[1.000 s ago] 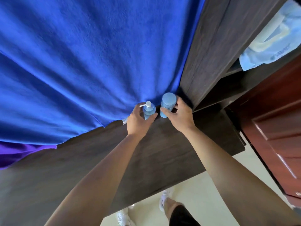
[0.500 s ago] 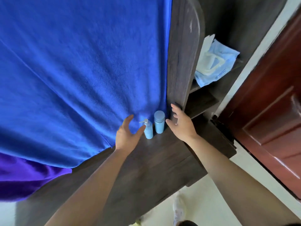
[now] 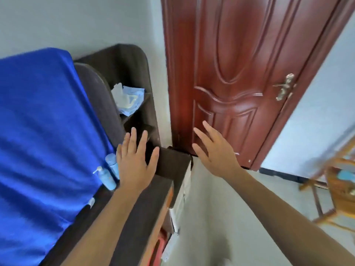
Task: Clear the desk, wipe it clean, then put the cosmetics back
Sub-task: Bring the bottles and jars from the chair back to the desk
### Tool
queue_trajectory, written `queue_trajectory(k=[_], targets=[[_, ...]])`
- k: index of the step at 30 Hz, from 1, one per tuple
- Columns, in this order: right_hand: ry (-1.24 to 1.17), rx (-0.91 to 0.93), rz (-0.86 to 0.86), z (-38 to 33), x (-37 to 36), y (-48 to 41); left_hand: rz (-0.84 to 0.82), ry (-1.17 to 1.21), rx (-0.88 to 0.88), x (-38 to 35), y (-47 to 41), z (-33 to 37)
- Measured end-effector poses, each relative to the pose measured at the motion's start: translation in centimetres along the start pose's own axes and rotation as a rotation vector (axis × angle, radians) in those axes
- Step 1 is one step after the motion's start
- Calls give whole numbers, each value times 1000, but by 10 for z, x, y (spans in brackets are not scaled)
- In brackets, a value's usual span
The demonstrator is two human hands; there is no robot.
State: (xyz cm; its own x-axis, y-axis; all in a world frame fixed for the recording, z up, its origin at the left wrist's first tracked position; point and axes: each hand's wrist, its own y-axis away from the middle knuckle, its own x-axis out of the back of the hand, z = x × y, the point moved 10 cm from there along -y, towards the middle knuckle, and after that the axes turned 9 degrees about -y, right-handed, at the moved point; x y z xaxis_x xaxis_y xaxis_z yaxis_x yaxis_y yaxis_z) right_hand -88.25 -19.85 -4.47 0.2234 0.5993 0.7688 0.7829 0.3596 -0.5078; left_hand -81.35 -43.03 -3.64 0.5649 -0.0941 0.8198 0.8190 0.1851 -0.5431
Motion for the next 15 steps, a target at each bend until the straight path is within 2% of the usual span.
queue_trajectory(k=[8, 15], targets=[[219, -256, 237, 142, 209, 140, -87, 114, -375, -13, 8, 263], [340, -603, 167, 294, 327, 280, -183, 175, -545, -66, 61, 499]])
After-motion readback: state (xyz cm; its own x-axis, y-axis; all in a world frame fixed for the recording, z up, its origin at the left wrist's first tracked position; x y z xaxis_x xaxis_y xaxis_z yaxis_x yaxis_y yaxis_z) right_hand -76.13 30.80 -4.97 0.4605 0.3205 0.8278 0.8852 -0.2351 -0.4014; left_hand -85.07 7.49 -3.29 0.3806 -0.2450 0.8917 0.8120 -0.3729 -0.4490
